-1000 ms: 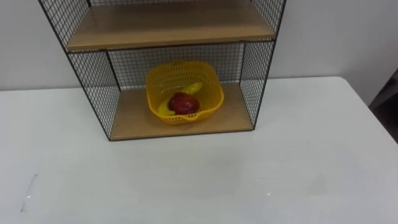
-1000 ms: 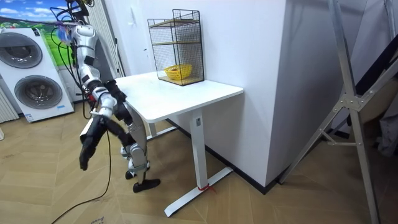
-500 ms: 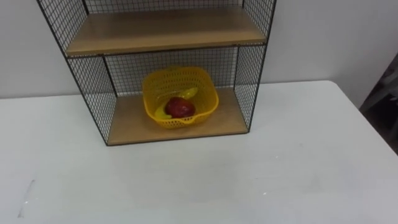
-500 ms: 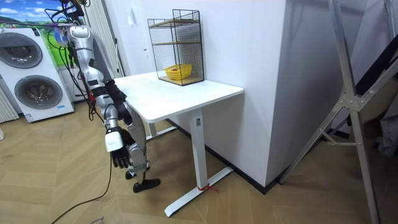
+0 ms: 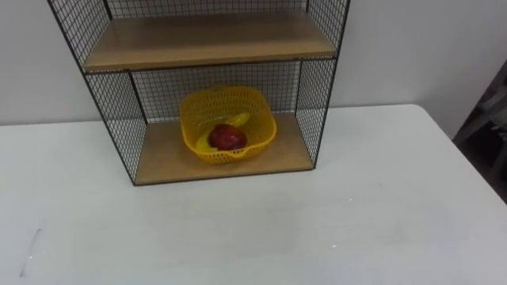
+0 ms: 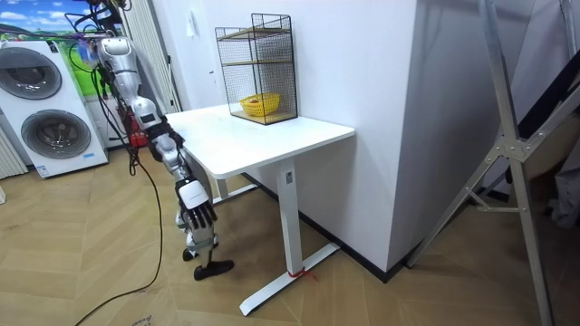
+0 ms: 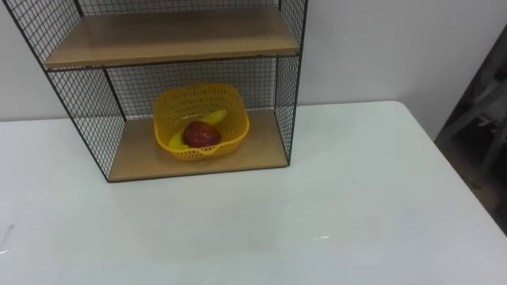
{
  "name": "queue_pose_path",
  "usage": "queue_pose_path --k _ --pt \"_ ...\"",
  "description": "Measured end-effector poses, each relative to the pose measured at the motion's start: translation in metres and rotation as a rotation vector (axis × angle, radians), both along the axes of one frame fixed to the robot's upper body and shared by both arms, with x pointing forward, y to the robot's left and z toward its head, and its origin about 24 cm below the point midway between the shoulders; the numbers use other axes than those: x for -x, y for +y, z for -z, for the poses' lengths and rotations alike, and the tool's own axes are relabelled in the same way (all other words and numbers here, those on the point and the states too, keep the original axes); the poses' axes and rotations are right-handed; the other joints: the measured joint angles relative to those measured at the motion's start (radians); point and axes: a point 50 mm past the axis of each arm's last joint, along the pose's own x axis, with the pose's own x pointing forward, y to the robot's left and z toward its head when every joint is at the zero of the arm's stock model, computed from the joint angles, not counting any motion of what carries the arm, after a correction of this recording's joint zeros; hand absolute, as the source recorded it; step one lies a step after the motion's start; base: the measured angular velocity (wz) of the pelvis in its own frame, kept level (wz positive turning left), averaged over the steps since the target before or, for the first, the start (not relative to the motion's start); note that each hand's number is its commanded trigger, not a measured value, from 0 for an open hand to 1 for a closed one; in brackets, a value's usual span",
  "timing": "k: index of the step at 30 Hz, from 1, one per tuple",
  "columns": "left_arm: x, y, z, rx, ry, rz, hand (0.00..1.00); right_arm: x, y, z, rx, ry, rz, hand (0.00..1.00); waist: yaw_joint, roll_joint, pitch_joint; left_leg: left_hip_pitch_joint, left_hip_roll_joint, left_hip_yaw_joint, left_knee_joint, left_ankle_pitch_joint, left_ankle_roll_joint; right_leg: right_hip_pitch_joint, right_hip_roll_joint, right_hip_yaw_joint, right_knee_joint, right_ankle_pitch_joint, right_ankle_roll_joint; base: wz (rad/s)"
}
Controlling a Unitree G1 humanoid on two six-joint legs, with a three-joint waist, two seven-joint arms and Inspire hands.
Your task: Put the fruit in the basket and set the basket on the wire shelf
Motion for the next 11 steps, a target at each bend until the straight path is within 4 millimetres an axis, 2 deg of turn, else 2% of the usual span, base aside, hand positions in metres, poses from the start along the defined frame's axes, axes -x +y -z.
queue_pose_path --k 5,11 --pt "0.001 -0.007 0.002 0.025 0.033 0.036 0.00 0.002 0.010 0.003 -0.064 0.036 -0.031 0.00 0.000 0.000 0.0002 -0.002 0.000 -0.001 0.001 0.000 0.000 0.000 0.000 -0.002 -0.001 0.000 0.000 0.00" --pt "0.010 -0.006 0.002 0.050 0.083 0.019 0.00 0.015 0.014 0.004 -0.110 0.107 -0.019 0.00 0.006 0.001 0.0018 0.018 0.000 -0.001 -0.005 0.000 -0.001 0.017 0.000 -0.001 -0.001 0.000 0.000 0.00"
